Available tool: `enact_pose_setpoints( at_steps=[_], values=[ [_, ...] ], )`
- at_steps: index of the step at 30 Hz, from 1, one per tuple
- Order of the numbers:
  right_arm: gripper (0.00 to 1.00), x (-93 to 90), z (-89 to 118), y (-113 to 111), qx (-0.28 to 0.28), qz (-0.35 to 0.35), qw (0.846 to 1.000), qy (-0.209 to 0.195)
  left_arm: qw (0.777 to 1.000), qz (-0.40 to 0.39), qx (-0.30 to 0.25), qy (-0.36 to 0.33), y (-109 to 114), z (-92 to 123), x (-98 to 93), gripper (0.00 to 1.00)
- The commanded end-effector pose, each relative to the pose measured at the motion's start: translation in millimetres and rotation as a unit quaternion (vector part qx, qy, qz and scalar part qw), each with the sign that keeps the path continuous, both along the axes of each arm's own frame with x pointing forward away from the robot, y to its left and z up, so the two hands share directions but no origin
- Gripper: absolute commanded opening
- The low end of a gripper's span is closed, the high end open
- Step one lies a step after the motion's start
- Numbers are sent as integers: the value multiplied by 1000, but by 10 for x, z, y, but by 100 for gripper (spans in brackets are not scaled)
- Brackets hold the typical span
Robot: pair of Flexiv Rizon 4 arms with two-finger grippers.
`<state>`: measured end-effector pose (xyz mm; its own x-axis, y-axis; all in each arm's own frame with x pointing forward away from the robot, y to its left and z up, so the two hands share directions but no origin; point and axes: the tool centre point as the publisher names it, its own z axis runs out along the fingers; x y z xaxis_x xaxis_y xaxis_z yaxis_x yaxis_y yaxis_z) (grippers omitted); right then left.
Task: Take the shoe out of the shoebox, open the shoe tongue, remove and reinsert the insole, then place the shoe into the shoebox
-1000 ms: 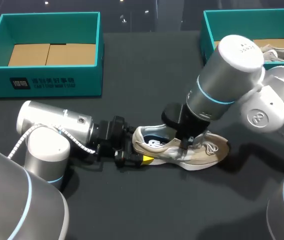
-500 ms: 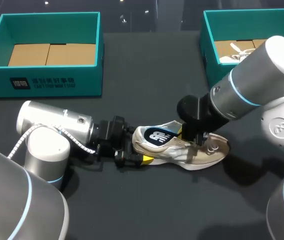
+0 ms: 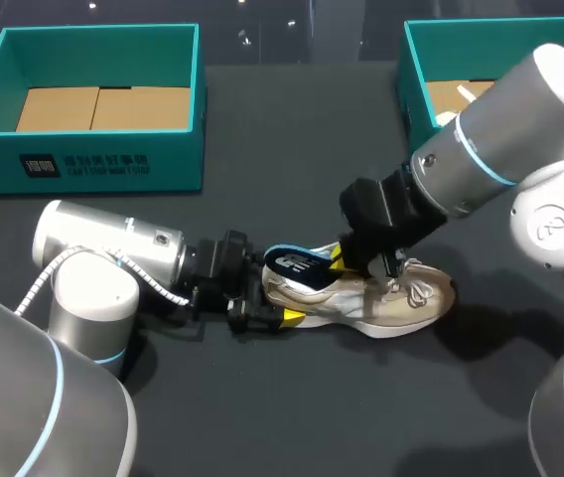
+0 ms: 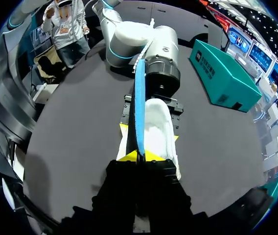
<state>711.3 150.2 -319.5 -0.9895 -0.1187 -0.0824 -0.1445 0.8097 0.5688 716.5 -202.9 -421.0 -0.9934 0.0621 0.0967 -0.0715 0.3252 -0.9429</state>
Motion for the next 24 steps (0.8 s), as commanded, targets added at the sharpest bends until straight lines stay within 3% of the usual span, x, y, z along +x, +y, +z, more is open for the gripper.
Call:
enact_pose_setpoints(
  at_steps=[1,8,13,15,17,23,24],
  values=[
    [0,78,-6,197,-6,19,1000,15,1000,0,1,0,20,-31,-16,0],
    [0,79,61,333,7,42,999,31,1000,0,1,0,20,-31,-16,0],
    [0,73,49,375,4,34,997,63,1000,0,1,0,20,-31,-16,0],
    [28,69,32,354,14,27,997,75,1000,0,1,0,20,-31,-16,0],
    [41,63,23,325,21,19,996,86,1000,0,1,0,20,-31,-16,0],
    [49,52,-4,253,51,10,990,129,1000,0,1,0,20,-31,-16,0],
    [54,52,-8,246,59,10,989,139,1000,0,1,0,20,-31,-16,0]
  ],
)
